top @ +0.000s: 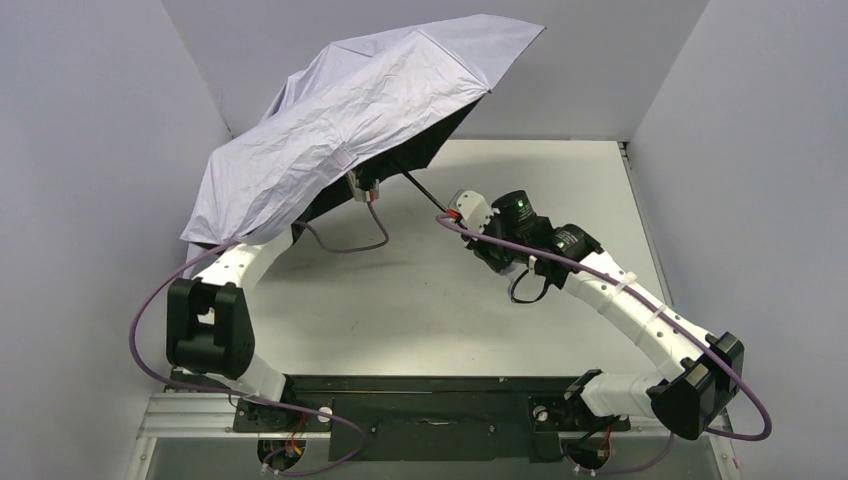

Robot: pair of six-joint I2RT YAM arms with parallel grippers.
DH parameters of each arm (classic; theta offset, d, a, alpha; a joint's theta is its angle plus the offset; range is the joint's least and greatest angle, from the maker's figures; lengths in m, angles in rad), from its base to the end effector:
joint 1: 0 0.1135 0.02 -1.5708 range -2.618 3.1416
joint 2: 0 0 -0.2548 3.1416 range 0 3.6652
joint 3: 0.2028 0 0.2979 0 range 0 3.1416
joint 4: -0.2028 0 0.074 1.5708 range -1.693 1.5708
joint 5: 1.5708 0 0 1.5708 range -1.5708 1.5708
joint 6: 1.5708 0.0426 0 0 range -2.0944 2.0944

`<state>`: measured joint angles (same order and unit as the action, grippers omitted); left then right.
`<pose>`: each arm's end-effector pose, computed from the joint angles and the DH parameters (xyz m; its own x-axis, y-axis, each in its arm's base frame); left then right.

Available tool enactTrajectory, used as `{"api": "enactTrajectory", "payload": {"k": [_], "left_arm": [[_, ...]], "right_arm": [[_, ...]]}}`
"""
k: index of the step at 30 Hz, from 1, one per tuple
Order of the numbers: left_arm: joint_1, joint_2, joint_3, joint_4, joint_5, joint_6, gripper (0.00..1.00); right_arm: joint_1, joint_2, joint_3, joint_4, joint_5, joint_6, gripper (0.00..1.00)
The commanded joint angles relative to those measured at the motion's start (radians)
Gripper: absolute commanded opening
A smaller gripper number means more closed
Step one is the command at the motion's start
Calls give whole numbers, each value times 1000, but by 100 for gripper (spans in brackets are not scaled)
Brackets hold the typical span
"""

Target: Open the umbrella

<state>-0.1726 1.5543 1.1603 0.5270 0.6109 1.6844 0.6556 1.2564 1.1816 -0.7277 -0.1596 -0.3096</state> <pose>0.4058 -0.0956 0.3261 0.6815 0.7073 0.1879 -0.2092 -0.0578 0.9762 0.2474 0.1988 0.3104 -0.3329 -0.6355 -0.6967 -0.8303 0.5477 -0.1029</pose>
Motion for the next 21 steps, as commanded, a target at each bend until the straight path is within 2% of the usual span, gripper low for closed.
{"api": "enactTrajectory", "payload": {"k": [1,9,21], "left_arm": [[312,31,177,222,-599,22,13],[329,95,253,201,-675,38,12],[368,167,316,195,-689,79,19]], "right_arm": [[-9,-77,-99,-701,52,-154,0],[-13,-102,-120,-716,40,-157,0],[-34,-127,-147,-725,35,-169,0]]}}
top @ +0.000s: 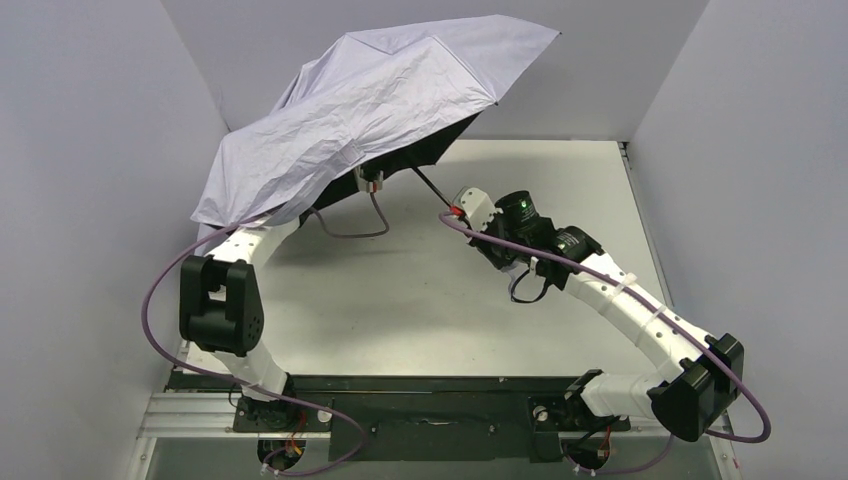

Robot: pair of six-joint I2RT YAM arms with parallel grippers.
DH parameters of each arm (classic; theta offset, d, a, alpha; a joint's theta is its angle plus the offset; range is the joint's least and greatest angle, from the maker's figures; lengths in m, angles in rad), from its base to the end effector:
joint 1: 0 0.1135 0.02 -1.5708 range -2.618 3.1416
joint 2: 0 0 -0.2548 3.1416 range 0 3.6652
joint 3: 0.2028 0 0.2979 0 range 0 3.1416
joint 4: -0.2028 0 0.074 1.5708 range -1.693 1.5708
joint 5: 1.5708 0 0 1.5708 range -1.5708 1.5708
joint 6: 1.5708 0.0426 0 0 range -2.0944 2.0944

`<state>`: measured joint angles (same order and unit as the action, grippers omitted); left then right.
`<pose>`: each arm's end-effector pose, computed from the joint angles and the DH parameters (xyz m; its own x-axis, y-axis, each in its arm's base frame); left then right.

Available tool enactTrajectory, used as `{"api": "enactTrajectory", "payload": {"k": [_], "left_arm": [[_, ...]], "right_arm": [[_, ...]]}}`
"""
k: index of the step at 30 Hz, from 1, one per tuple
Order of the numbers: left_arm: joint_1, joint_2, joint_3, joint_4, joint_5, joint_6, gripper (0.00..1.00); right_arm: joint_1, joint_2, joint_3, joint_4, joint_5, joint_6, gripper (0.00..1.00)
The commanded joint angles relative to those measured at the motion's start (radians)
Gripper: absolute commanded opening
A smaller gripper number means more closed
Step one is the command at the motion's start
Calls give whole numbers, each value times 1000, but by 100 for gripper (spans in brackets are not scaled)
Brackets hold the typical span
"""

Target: Open the umbrella

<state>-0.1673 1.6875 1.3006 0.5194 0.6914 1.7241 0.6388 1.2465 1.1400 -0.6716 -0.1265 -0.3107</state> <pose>0.4376 -0.1015 0.3261 0.7228 0.6500 0.2346 -0.2435 -0.0782 0.9667 0.2522 0.1940 0.3021 -0.3337 -0.6256 -0.7052 -0.8041 0.5793 -0.1334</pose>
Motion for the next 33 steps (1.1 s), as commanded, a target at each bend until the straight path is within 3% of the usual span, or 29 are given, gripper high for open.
{"api": "enactTrajectory", "payload": {"k": [1,4,9,16,18,20,24,28,33], "left_arm": [[370,41,182,203,-770,43,19],[379,50,189,204,-765,36,19],[338,-15,133,157,-695,-34,2],[200,-195,-81,150,-387,-119,0],[158,-238,-136,148,-321,-145,0],[119,-275,-185,134,-246,-179,0],[99,-341,-226,71,-125,-248,0],[96,-390,-262,56,-36,-296,0],[94,-436,-280,24,54,-365,0]], "right_arm": [[-18,-117,-108,-782,1,-169,0],[-22,-124,-111,-783,-1,-170,0],[-19,-107,-42,-764,-61,-155,0],[-23,-25,145,-664,-255,-62,0],[-29,1,203,-644,-311,-34,4],[-34,20,253,-624,-353,-6,11],[-41,46,332,-593,-444,39,45],[-41,60,375,-537,-478,103,66],[-39,110,397,-477,-463,171,72]]}}
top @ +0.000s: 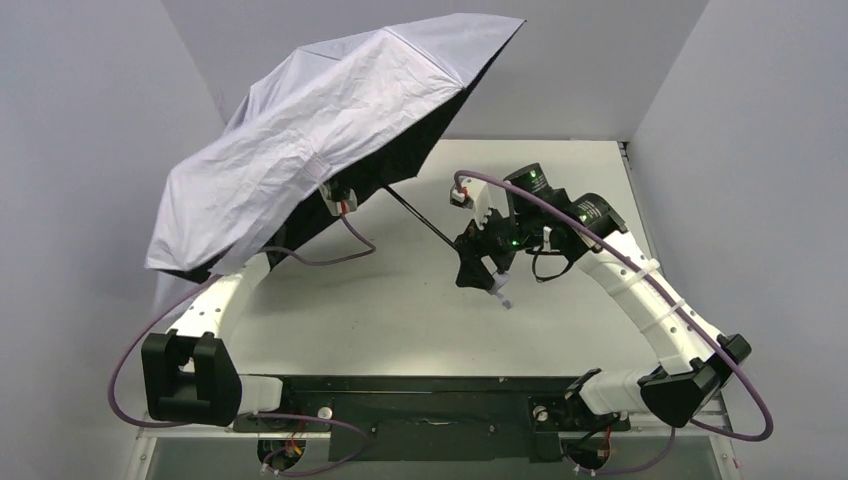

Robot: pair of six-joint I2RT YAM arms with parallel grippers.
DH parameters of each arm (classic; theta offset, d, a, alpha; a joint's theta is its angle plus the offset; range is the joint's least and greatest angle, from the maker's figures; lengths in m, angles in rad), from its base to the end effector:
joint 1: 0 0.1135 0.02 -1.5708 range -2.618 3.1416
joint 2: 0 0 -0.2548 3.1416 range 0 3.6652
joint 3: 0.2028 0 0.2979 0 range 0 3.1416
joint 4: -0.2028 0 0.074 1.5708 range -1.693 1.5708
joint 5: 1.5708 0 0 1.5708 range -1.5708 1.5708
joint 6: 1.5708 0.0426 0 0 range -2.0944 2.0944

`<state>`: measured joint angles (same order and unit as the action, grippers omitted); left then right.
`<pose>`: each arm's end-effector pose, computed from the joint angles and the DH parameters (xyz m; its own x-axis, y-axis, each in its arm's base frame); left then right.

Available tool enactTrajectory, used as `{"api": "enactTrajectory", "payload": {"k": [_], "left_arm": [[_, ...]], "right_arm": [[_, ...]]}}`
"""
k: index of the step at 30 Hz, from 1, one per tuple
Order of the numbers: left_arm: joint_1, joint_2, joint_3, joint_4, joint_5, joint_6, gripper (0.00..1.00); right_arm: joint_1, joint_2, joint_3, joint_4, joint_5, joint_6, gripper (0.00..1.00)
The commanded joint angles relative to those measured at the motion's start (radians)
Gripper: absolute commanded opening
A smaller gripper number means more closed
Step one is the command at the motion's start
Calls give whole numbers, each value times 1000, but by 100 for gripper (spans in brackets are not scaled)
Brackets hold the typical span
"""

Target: Open the umbrella

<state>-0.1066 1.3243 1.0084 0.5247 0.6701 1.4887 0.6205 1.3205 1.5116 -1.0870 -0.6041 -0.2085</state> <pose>0.3540 -0.0645 0.3492 0.7021 0.7104 0.0481 -0.1490 0.0806 0.9855 0.2301 0.1942 0.3895 -0.4627 -0.5400 -0.7031 -0.8821 0.3592 0.3046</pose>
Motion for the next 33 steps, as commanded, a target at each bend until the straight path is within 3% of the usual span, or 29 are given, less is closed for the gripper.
{"api": "enactTrajectory", "payload": {"k": [1,7,11,12,13,15,16,18,20,24,33], "left_arm": [[32,-84,9,18,83,-140,0],[31,-118,9,-38,114,-169,0],[30,-123,9,-54,102,-164,0],[30,-123,13,-66,96,-155,0],[30,-122,14,-99,87,-130,0],[30,-124,2,-106,80,-121,4],[30,-127,-3,-118,79,-117,18],[30,-132,4,-193,82,-102,35],[30,-138,11,-274,89,-72,43],[29,-145,-10,-325,88,-22,48],[-22,-140,-7,-403,75,27,49]], "right_arm": [[-22,42,32,-56,18,78,71],[-21,106,59,-46,-8,112,59],[-16,119,59,-50,-80,116,23],[-15,120,67,-54,-101,111,6],[-15,123,71,-58,-137,113,2],[-16,128,88,-59,-183,126,0],[-16,129,101,-57,-194,147,0],[-15,129,114,-31,-209,195,0],[-14,128,128,0,-222,259,0],[-16,115,124,57,-236,351,0],[-2,88,102,83,-248,377,0]]}}
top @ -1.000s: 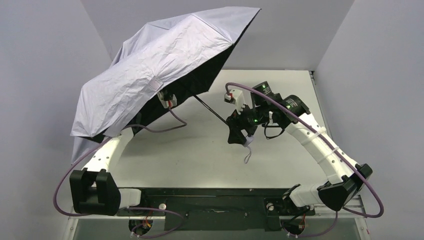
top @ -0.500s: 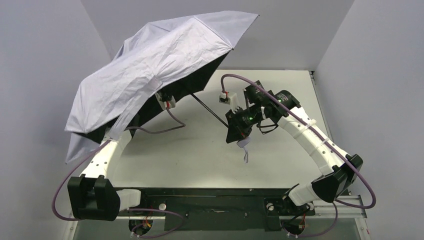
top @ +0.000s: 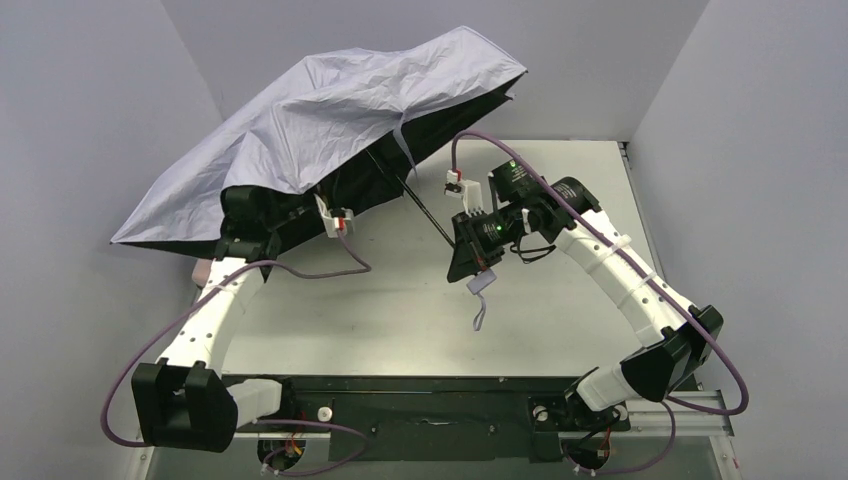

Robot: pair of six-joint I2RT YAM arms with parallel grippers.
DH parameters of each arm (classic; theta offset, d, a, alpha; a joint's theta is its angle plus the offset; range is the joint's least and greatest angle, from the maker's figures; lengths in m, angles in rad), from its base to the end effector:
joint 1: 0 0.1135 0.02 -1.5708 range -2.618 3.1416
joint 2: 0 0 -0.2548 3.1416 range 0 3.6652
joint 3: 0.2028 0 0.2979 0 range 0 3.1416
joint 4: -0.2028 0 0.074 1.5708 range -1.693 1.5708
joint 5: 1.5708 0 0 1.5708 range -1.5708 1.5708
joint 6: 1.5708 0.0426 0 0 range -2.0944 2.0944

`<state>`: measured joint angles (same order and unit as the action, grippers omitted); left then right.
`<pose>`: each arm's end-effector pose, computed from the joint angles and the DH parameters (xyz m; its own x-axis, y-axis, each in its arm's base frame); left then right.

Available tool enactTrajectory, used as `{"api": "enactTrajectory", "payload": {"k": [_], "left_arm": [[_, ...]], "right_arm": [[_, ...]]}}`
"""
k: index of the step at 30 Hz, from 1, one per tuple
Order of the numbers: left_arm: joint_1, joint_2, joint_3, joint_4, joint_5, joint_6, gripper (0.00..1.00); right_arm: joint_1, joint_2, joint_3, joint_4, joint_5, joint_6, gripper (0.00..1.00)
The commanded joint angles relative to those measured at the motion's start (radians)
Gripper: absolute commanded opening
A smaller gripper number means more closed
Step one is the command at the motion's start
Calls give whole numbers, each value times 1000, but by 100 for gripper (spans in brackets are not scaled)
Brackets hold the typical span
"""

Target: Open the umbrella

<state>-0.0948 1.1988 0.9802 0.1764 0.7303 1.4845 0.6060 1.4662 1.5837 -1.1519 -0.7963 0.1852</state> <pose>0.3267 -0.0596 0.3417 0.7277 0.6764 -0.1141 0.1051 0.0545 0.9930 0.2532 0.2125 0.3715 -0.8231 -0.4137 -0.3892 -0.5565 0.4507 0.6980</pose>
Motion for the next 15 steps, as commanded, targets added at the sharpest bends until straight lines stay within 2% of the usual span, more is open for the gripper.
{"api": "enactTrajectory", "payload": {"k": [1,9,15], "left_arm": [[-49,-12,29,-56,10,32,49],[-140,47,23,58,-77,17,43],[-181,112,-2,247,-189,-20,35]], "right_arm": [[15,-59,29,150,-59,-14,0],[44,-72,7,153,-63,-14,0],[61,-83,-6,151,-59,-10,0]]}}
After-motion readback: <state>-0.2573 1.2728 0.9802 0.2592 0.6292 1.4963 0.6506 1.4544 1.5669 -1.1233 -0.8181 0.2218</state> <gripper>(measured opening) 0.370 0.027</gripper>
